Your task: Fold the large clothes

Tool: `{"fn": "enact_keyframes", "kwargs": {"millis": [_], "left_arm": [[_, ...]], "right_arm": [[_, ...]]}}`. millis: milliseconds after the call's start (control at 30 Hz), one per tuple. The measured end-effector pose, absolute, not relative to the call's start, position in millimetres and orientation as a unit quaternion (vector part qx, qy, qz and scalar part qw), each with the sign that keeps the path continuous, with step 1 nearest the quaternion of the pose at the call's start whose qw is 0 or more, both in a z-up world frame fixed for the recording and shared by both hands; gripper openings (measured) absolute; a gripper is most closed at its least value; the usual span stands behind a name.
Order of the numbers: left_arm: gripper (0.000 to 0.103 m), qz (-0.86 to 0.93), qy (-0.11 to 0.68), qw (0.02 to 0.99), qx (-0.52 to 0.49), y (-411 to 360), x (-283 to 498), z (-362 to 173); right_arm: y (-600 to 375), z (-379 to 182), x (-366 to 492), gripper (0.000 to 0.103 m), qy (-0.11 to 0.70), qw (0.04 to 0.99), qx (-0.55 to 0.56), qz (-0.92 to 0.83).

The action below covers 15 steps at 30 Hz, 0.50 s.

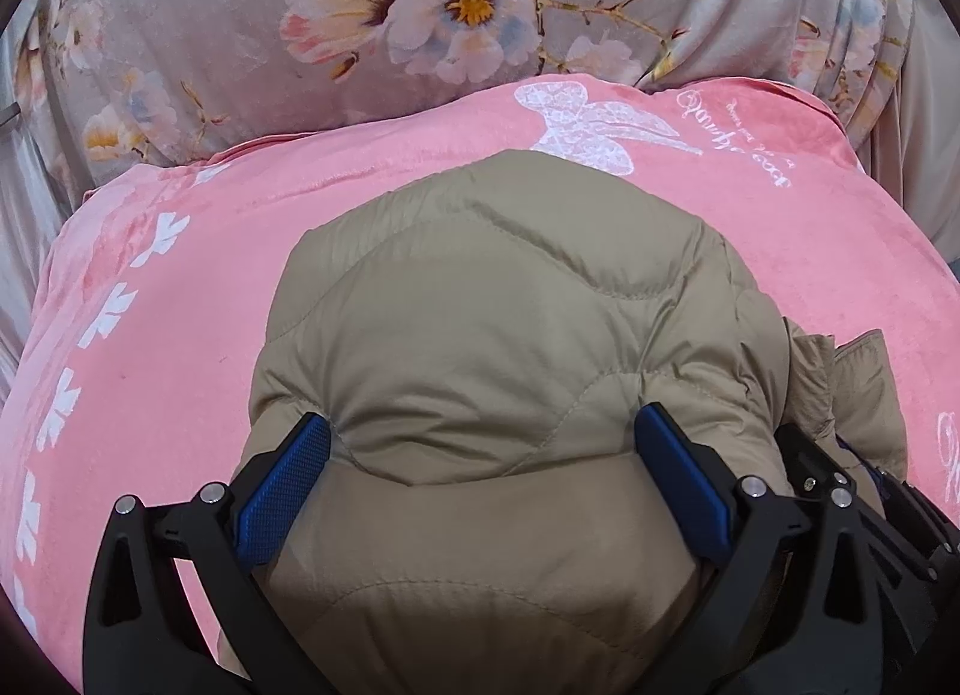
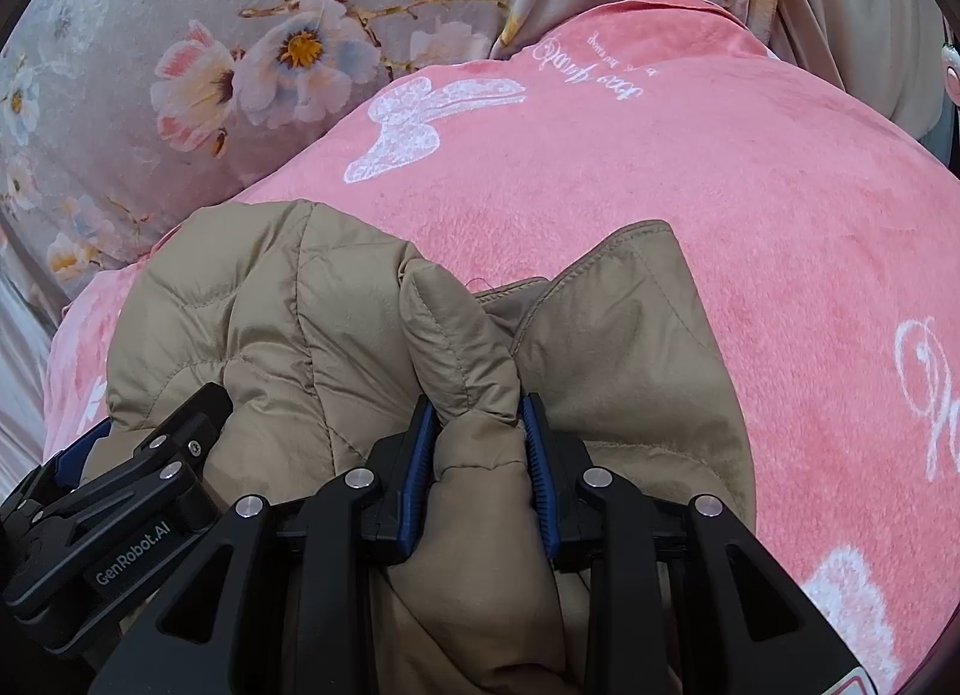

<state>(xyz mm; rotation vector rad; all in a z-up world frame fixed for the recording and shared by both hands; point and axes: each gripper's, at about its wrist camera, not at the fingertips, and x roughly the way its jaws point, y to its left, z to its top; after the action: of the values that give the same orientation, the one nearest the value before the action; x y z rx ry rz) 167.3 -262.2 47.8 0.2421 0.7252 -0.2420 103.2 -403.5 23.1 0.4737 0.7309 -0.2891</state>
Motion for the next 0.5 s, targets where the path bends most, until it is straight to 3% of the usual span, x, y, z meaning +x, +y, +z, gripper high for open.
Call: {"fn": "enact_keyframes", "kwargs": {"millis": [500], "left_arm": [[0.098,-0.109,0.337,0.926,0.133,-264.5,163.8,45.3]], "right_arm": [[-405.4,23.2,103.9,0.026,0.352,0.898,0.224,-0.143]]}}
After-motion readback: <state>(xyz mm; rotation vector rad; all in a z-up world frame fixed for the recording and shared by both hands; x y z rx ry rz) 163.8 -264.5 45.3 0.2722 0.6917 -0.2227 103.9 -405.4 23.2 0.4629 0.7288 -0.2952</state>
